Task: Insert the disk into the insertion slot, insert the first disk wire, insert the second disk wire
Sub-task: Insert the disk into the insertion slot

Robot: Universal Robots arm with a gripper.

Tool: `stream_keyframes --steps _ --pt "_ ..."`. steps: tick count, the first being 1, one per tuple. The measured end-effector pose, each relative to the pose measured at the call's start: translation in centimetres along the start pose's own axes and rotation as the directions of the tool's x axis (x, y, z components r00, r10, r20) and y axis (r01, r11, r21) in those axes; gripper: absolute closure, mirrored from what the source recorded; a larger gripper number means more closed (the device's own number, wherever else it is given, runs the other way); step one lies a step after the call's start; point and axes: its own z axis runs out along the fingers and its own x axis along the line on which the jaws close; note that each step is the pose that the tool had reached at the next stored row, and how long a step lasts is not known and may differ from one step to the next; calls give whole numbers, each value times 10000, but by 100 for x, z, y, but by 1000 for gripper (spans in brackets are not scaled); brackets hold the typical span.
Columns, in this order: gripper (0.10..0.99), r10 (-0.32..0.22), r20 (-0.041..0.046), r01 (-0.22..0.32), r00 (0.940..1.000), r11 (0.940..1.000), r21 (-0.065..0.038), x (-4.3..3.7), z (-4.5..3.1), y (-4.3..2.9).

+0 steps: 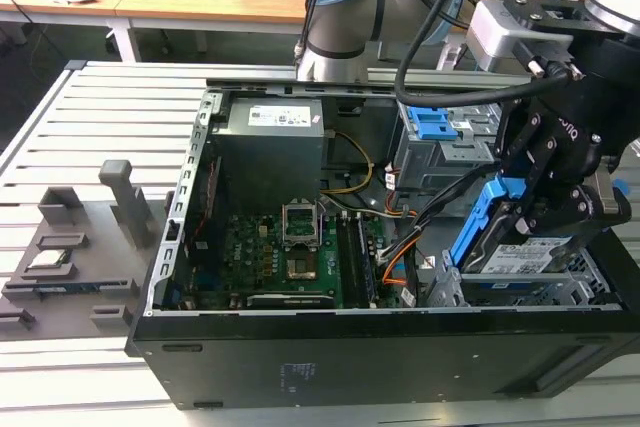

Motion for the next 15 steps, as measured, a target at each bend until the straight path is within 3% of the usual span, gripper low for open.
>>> stream_keyframes --steps 4,5,8,10,11,15 --pt "706 0 1 0 10000 10000 0 0 1 0" --pt "643 0 2 0 10000 10000 1 0 3 0" --pt "659 0 1 0 10000 10000 0 0 3 0" --pt "910 0 2 0 10000 10000 0 0 5 0" --pt "969 0 2 0 10000 10000 0 0 5 0" --pt "980 0 1 0 10000 10000 0 0 6 0"
